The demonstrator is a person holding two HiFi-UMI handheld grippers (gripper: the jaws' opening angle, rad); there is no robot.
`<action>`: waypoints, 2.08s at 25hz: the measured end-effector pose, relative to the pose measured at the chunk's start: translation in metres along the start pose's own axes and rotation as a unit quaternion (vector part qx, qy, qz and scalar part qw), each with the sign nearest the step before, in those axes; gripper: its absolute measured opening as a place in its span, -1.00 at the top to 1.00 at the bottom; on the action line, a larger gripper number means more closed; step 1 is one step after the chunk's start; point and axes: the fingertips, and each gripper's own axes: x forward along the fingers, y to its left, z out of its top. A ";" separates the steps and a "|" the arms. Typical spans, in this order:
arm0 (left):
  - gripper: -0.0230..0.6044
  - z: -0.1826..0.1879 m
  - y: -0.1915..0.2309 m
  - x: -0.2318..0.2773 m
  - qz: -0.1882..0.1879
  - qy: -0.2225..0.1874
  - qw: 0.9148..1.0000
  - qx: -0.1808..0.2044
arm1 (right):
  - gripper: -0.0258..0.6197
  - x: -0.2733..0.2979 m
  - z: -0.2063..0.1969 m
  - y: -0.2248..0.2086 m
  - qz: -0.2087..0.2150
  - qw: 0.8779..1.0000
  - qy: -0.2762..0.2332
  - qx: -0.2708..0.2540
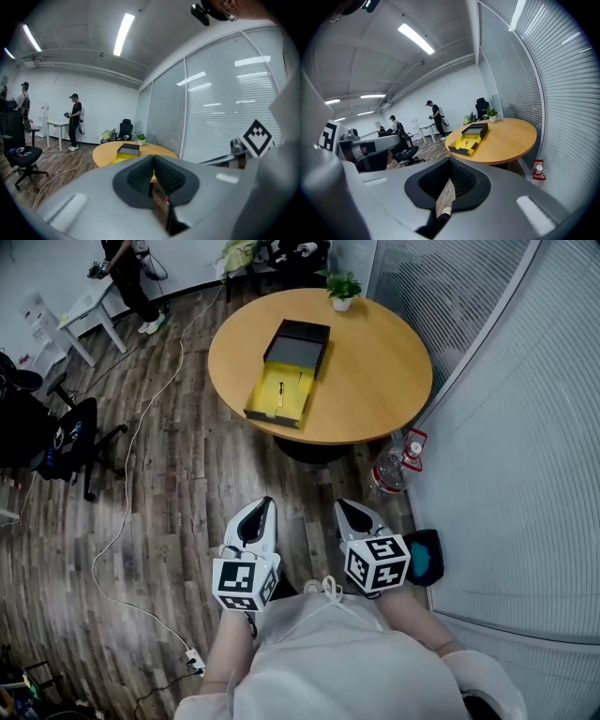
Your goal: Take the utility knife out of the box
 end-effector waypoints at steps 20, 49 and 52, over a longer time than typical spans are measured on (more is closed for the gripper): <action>0.91 0.056 0.233 0.208 -0.112 0.031 0.993 0.014 | 0.92 0.267 0.110 0.017 -0.088 0.995 0.002 0.050; 0.90 0.001 0.340 0.429 -0.195 0.157 0.968 -0.006 | 0.92 0.505 0.114 -0.073 -0.134 0.974 0.160 0.085; 0.91 -0.010 0.345 0.454 -0.189 0.175 0.966 -0.009 | 0.92 0.527 0.108 -0.094 -0.136 0.969 0.194 0.075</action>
